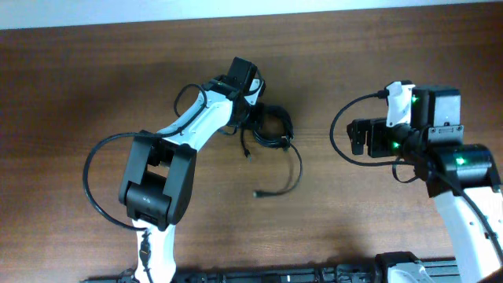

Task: Untangle cables

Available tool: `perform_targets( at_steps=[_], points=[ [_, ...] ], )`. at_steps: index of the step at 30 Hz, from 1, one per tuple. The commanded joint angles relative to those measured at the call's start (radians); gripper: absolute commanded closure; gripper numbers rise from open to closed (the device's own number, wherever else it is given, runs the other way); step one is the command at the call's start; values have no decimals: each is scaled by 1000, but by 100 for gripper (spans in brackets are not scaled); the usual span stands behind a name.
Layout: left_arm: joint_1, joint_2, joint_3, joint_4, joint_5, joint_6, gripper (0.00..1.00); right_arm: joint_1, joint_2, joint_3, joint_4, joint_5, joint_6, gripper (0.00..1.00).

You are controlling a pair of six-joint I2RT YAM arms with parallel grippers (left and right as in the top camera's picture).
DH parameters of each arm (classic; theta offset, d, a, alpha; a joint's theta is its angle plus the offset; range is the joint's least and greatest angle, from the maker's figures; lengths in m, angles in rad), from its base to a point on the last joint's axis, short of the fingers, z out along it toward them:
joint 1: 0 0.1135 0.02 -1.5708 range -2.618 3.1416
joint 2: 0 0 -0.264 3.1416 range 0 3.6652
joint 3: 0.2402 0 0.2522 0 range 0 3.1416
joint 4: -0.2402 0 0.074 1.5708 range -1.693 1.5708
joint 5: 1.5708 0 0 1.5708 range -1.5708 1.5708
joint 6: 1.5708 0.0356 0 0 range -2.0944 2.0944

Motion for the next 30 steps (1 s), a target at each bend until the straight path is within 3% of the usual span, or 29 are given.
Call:
perform_targets(
  at_steps=[1, 4, 10, 17, 23, 30],
  points=[
    [-5, 10, 3, -15, 0, 130, 100, -6, 63, 17, 3, -29, 11, 2],
    [-5, -24, 5, -16, 133, 233, 100, -6, 163, 17, 28, -167, 11, 1],
    [-5, -54, 5, -58, 365, 237, 100, -6, 433, 17, 153, -501, 11, 2],
    [-5, -54, 5, -68, 460, 251, 100, -5, 640, 17, 158, -532, 10, 30],
    [-5, -54, 5, -64, 516, 251, 100, -5, 664, 16, 177, -528, 11, 52],
    [-5, -54, 5, -63, 743, 296, 100, -5, 664, 16, 176, -529, 11, 62]
  ],
)
